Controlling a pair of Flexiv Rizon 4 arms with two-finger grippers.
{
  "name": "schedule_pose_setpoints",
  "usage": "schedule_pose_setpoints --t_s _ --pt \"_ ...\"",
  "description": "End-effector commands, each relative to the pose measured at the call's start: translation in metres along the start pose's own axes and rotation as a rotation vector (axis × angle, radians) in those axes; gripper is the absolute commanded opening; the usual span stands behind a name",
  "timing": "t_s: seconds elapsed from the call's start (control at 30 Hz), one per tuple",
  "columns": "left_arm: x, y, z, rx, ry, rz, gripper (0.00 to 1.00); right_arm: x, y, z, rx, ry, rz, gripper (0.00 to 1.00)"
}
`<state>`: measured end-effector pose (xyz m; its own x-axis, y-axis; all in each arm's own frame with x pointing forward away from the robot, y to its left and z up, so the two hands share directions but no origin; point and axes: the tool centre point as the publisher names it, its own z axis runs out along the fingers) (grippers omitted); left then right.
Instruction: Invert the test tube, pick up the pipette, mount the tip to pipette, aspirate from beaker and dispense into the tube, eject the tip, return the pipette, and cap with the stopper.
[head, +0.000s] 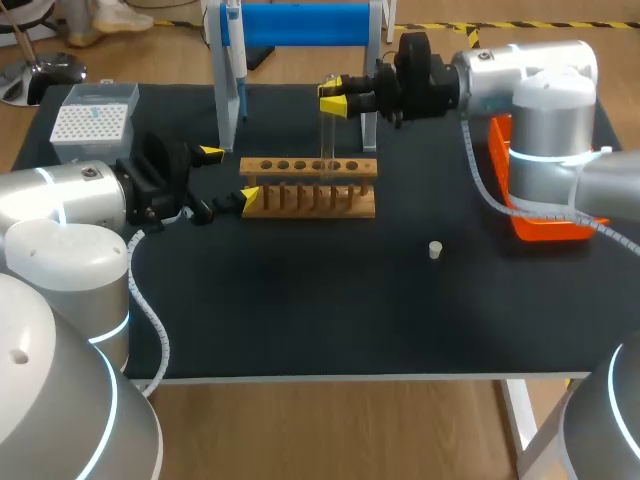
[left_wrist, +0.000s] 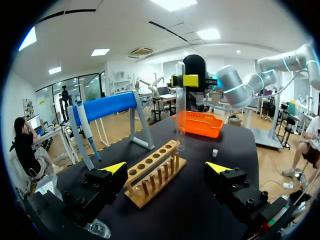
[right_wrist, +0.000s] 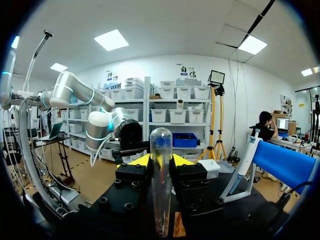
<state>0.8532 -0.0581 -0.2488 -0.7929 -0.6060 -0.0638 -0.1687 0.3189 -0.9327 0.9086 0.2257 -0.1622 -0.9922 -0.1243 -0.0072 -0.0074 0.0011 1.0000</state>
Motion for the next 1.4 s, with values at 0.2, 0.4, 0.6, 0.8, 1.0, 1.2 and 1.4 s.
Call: schedule_pose_setpoints --t_s 0.2,0.4,0.6,0.8,1.0,1.2,1.4 --pt "0.000 0.003 -0.002 0.010 0.002 0.002 1.00 0.001 -0.001 -0.004 -0.027 -0.013 0.178 0.00" --pt "0.000 0.003 -0.002 0.010 0.002 0.002 1.00 0.005 0.001 -0.012 -0.148 0.011 0.600 0.00" --pt "0.000 0.003 -0.002 0.010 0.002 0.002 1.00 0.008 0.003 -0.020 -0.180 0.055 0.933 0.00" --pt "0.000 0.003 -0.002 0.010 0.002 0.002 1.00 0.014 -0.006 -0.024 -0.142 0.059 1.124 0.00" --pt "0.000 0.003 -0.002 0.010 0.002 0.002 1.00 0.022 -0.018 -0.027 -0.069 -0.053 1.245 0.00" --pt "0.000 0.003 -0.002 0.010 0.002 0.002 1.00 0.022 -0.018 -0.027 -0.069 -0.053 1.245 0.00" --pt "0.000 0.003 -0.002 0.010 0.002 0.002 1.00 0.022 -0.018 -0.027 -0.069 -0.053 1.245 0.00"
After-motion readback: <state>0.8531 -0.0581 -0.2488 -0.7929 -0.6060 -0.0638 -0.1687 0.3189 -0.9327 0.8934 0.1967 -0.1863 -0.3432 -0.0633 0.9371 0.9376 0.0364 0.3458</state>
